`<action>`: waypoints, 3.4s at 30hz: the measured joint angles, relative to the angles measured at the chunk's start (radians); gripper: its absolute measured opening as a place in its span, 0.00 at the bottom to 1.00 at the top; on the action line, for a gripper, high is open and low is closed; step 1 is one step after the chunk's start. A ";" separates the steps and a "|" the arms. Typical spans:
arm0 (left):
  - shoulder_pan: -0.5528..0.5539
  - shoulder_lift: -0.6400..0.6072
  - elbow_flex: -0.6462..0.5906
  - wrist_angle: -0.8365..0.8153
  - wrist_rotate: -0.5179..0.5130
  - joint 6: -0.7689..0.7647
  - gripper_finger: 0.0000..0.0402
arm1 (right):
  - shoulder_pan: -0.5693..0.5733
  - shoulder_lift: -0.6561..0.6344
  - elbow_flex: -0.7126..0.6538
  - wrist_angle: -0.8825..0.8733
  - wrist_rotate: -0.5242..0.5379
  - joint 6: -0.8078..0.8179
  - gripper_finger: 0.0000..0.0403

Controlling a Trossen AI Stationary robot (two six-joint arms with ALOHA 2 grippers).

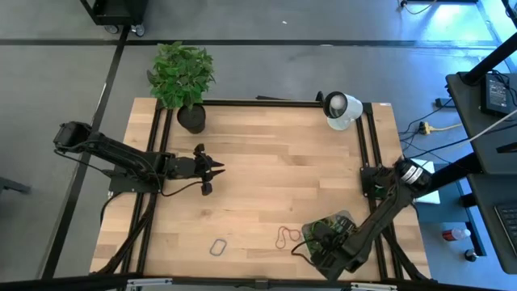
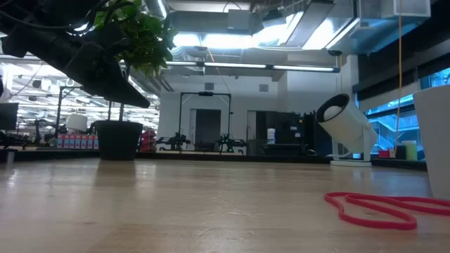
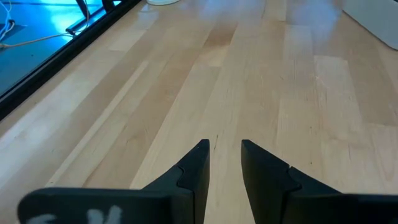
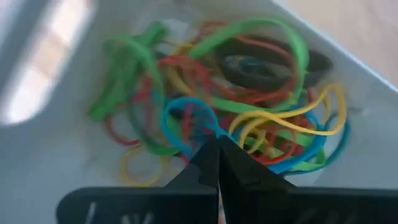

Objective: Pick and place rubber bands into bin
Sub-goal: Put the blue rubber band into the white bin, then put the red rubber band into the white bin

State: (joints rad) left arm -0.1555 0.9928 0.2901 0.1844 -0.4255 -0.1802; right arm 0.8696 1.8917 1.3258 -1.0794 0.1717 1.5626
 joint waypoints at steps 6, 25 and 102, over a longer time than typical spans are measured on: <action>0.000 0.000 0.000 0.001 0.000 0.000 0.21 | -0.001 -0.039 -0.083 0.000 -0.008 0.088 0.03; 0.000 0.000 0.000 0.001 0.000 0.000 0.21 | -0.015 -0.252 -0.084 -0.008 0.021 0.184 0.47; 0.000 0.000 0.001 -0.010 0.001 -0.016 0.21 | -0.053 -0.106 0.285 -0.468 0.004 -0.190 0.00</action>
State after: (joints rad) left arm -0.1553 0.9932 0.2909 0.1742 -0.4248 -0.1967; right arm 0.8170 1.7853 1.6107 -1.5470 0.1753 1.3725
